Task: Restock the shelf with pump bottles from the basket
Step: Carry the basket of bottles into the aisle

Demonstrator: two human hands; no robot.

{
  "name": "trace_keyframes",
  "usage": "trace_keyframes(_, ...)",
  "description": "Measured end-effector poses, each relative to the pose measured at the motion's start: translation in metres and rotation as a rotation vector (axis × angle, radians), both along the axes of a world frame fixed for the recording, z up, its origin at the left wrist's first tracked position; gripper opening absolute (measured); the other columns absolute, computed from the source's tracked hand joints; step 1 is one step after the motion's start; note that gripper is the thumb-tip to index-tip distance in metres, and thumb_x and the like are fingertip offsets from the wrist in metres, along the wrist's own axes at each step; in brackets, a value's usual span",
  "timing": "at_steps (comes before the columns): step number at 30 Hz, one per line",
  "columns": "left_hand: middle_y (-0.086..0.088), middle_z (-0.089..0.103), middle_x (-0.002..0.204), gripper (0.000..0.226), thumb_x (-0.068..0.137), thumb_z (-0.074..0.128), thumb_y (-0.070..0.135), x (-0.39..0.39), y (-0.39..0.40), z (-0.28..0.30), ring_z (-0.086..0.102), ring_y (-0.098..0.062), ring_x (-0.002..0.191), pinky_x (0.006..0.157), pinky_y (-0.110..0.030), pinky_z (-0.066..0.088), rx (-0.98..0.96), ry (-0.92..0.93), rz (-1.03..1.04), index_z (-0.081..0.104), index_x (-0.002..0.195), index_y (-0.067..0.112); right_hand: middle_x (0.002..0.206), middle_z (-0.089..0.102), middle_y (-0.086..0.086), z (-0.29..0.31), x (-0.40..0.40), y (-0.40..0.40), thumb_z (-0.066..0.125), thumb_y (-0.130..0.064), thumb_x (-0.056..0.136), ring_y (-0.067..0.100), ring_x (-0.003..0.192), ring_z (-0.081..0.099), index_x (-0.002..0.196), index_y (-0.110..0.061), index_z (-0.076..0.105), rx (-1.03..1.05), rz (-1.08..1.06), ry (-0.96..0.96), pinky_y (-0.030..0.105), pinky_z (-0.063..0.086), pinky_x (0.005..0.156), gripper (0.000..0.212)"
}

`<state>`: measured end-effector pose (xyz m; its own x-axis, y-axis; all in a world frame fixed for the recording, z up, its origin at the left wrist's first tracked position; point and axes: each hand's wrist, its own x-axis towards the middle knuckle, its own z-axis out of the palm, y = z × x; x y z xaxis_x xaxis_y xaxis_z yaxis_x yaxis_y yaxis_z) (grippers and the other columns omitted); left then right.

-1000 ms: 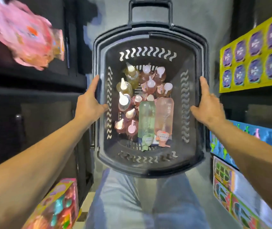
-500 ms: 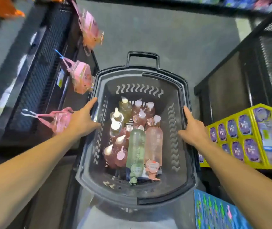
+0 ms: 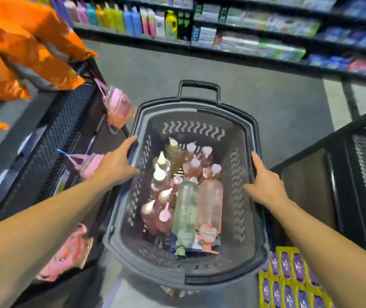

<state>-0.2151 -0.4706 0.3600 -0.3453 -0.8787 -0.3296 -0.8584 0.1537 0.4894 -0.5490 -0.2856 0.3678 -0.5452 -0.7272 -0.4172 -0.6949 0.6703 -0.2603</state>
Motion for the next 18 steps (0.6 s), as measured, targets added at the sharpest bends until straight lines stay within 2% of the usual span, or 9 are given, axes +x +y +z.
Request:
trace_keyframes(2, -0.009, 0.062, 0.129, 0.105, 0.067, 0.082, 0.020, -0.020, -0.038, -0.008, 0.062, -0.033, 0.102, 0.081, -0.038, 0.052, 0.016, 0.033, -0.007, 0.021, 0.150, 0.041, 0.075, 0.059, 0.007, -0.002, -0.019, -0.035, 0.064, -0.021, 0.079, 0.024, 0.066, 0.057, 0.152, -0.041, -0.002, 0.008, -0.012, 0.005, 0.037, 0.052, 0.060, 0.101)
trace_keyframes(6, -0.007, 0.054, 0.141, 0.106, 0.069, 0.082, 0.016, -0.053, -0.122, -0.033, 0.062, -0.033, 0.106, 0.083, -0.032, 0.048, 0.043, 0.075, -0.050, 0.021, 0.154, 0.033, 0.075, 0.058, 0.007, -0.012, -0.046, -0.113, 0.065, -0.024, 0.082, 0.022, 0.064, 0.056, 0.153, -0.038, -0.002, 0.031, -0.013, 0.018, 0.035, 0.049, 0.057, 0.099)
trace_keyframes(9, -0.009, 0.055, 0.139, 0.106, 0.069, 0.082, 0.015, -0.076, -0.186, -0.046, 0.063, -0.032, 0.103, 0.083, -0.031, 0.047, 0.062, 0.073, -0.075, 0.020, 0.154, 0.030, 0.072, 0.058, 0.007, -0.020, -0.062, -0.173, 0.066, -0.023, 0.082, 0.022, 0.062, 0.056, 0.153, -0.037, -0.004, 0.076, -0.036, 0.014, 0.034, 0.046, 0.054, 0.101)
trace_keyframes(13, -0.013, 0.061, 0.130, 0.107, 0.067, 0.083, 0.014, -0.098, -0.266, -0.049, 0.065, -0.030, 0.099, 0.084, -0.029, 0.048, 0.085, 0.074, -0.042, 0.021, 0.153, 0.030, 0.077, 0.059, 0.005, -0.022, -0.086, -0.258, 0.067, -0.024, 0.082, 0.022, 0.066, 0.056, 0.153, -0.039, -0.006, 0.090, -0.044, 0.011, 0.037, 0.049, 0.060, 0.102)
trace_keyframes(18, -0.009, 0.063, 0.126, 0.104, 0.067, 0.083, 0.014, -0.126, -0.362, -0.043, 0.062, -0.032, 0.098, 0.085, -0.032, 0.048, 0.085, 0.058, 0.010, 0.023, 0.150, 0.037, 0.084, 0.058, 0.005, -0.024, -0.118, -0.357, 0.064, -0.023, 0.081, 0.027, 0.074, 0.055, 0.151, -0.044, -0.007, 0.085, -0.052, -0.021, 0.037, 0.043, 0.064, 0.102)
